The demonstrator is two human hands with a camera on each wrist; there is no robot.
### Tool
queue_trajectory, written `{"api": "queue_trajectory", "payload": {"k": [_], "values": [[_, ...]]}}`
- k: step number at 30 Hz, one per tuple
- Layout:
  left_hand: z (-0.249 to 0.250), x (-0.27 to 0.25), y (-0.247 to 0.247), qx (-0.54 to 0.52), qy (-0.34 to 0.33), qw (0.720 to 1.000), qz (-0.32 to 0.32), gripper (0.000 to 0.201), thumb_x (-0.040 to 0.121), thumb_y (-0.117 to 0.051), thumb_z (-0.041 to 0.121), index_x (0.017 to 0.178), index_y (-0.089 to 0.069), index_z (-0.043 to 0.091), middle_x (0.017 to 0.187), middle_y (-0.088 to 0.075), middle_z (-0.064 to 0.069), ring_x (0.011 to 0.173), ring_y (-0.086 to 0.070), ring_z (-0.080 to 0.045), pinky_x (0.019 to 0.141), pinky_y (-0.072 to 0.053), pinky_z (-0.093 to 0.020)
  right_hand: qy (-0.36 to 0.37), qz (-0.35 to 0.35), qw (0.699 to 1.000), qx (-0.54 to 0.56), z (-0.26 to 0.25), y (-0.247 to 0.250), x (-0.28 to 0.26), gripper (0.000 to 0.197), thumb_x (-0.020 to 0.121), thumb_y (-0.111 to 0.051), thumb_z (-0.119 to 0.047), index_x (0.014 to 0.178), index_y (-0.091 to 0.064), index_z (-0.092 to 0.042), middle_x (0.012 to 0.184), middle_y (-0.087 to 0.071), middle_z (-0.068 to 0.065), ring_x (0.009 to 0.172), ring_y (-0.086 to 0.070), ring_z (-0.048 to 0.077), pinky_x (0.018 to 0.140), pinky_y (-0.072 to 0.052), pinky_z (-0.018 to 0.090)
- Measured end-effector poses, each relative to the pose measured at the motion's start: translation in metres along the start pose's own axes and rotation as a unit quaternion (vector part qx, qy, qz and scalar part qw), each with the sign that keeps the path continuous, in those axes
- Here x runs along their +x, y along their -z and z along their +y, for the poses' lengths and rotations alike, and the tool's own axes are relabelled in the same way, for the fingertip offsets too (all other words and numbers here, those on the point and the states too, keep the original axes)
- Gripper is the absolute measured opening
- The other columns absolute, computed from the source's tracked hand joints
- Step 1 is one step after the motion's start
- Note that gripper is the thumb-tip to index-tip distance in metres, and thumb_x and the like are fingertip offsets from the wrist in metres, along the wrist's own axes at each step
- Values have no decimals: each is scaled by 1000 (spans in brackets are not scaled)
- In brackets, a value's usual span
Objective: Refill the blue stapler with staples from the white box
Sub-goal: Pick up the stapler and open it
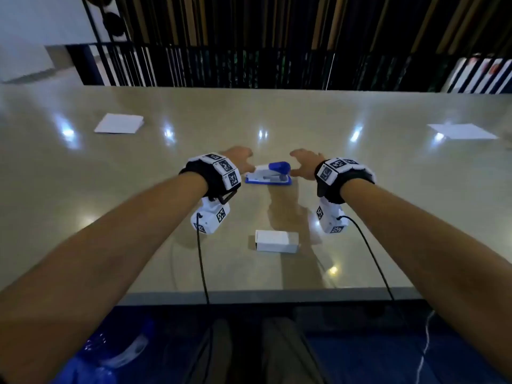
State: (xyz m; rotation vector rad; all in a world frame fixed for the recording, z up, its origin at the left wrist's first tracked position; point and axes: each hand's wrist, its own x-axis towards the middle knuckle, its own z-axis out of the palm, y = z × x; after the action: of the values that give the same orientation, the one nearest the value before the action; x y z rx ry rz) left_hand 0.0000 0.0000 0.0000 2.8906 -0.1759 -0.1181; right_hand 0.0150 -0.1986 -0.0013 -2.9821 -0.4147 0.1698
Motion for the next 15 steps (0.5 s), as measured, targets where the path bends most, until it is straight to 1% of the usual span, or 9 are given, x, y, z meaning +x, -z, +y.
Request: {"api": "queue_trajectory", "payload": {"k": [1, 4, 5, 7, 9, 12, 14, 15], "values": [[3, 1, -4, 3, 0, 1000, -18, 59, 91, -54, 29, 143, -36, 7, 150, -38, -14, 136, -39, -30, 112, -33, -40, 0, -9, 1000, 8, -2, -4, 2, 66, 91, -55, -32, 147, -27, -10, 154, -30, 9, 139, -34, 28, 115, -22, 50], [13, 4, -12, -5, -18, 1000, -21, 58, 90, -56, 26, 142, -37, 8, 148, -40, -13, 135, -40, -31, 111, -34, -41, 18, -7, 999, 44, -5, -10, 9, 66, 87, -62, -30, 142, -34, -8, 147, -40, 14, 132, -42, 32, 110, -32, 50], [16, 7, -14, -3, -23, 999, -24, 56, 89, -57, 25, 140, -39, 9, 146, -43, -13, 132, -44, -31, 109, -36, -42, 27, -10, 998, 54, -6, -12, 12, 62, 86, -63, -27, 139, -38, -7, 142, -46, 16, 127, -46, 33, 107, -36, 48], [22, 9, -15, 0, -42, 999, -21, 50, 87, -58, 23, 134, -47, 11, 136, -52, -13, 122, -52, -32, 102, -43, -43, 39, -11, 997, 71, -9, -15, 16, 47, 86, -62, -17, 129, -47, -4, 130, -55, 19, 116, -54, 36, 98, -43, 44], [27, 11, -16, 2, -55, 998, -17, 46, 85, -60, 21, 129, -52, 12, 129, -57, -13, 115, -56, -32, 98, -46, -44, 34, -1, 996, 77, -11, -16, 20, 37, 86, -58, -10, 121, -51, -2, 121, -60, 22, 109, -57, 37, 91, -45, 43], [34, 11, -17, -9, -65, 998, -7, 42, 83, -61, 22, 123, -57, 11, 122, -62, -14, 109, -59, -33, 95, -48, -45, 22, 22, 996, 79, -15, -19, 22, 30, 88, -54, -9, 117, -53, 0, 117, -61, 24, 106, -59, 37, 88, -46, 41], [36, 11, -20, -7, -69, 998, 0, 39, 84, -61, 23, 120, -58, 10, 118, -63, -14, 106, -60, -33, 91, -49, -41, 25, 25, 995, 88, -15, -19, 21, 29, 89, -53, -10, 116, -54, 1, 117, -61, 24, 105, -59, 37, 85, -45, 39], [36, 11, -21, -4, -73, 997, 5, 38, 84, -61, 24, 119, -58, 10, 117, -63, -14, 105, -60, -32, 87, -47, -39, 32, 28, 995, 94, -14, -19, 20, 29, 89, -53, -10, 116, -54, 2, 117, -61, 24, 105, -59, 37, 84, -45, 39]]}}
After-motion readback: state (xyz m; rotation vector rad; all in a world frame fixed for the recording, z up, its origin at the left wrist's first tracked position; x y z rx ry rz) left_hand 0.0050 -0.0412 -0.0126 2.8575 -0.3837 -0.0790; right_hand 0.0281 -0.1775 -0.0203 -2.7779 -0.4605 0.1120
